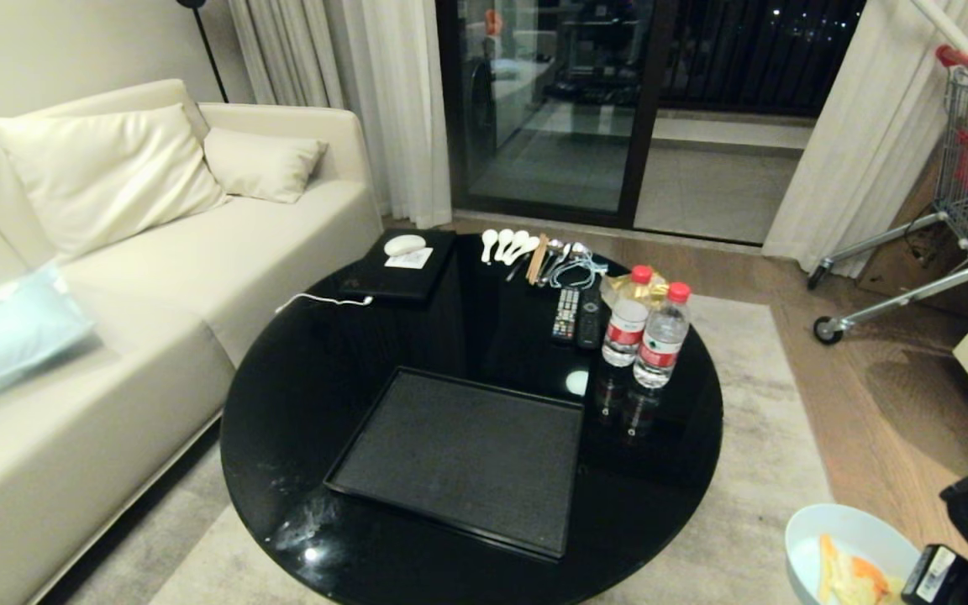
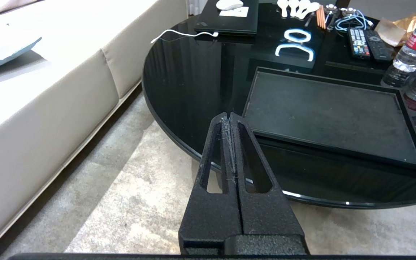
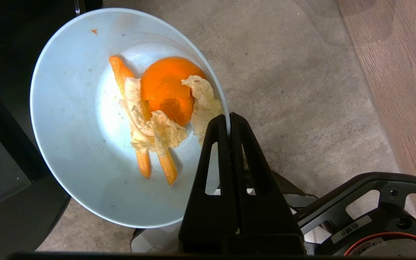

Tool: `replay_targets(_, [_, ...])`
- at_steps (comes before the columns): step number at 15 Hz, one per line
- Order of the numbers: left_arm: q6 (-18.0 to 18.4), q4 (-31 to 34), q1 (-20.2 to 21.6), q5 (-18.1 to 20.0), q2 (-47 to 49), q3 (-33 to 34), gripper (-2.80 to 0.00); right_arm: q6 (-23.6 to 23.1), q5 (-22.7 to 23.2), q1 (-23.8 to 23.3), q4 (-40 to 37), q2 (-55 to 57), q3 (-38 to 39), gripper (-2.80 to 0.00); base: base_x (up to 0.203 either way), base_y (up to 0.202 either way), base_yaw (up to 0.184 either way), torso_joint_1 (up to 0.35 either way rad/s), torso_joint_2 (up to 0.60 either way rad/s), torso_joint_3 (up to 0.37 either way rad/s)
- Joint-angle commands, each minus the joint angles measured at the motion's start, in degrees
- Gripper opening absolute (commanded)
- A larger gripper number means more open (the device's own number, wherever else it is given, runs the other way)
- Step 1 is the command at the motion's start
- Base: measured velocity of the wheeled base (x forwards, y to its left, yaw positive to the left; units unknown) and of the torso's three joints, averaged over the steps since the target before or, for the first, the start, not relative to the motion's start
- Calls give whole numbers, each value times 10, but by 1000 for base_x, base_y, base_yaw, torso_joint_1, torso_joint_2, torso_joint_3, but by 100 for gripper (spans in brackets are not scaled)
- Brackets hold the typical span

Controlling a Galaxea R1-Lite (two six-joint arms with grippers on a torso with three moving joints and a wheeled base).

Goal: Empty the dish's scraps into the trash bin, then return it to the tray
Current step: Move the bowl over the trash can

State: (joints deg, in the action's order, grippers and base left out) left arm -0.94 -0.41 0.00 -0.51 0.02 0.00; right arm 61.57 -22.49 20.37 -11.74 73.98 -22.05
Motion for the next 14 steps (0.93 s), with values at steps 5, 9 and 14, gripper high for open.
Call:
replay_targets(5, [0, 0, 0, 0, 0, 0, -280, 3, -3, 0, 0, 1, 0, -280, 0, 0, 0, 0, 0, 0])
replay_targets(9, [-1, 0, 0, 0, 0, 0, -280, 3, -3, 1, 0, 7, -3, -280, 0, 0, 0, 0, 0, 0])
replay_targets(14, [0, 0, 0, 0, 0, 0, -280, 4, -3, 1, 0, 8, -2, -280, -75, 0, -1, 1, 3, 1])
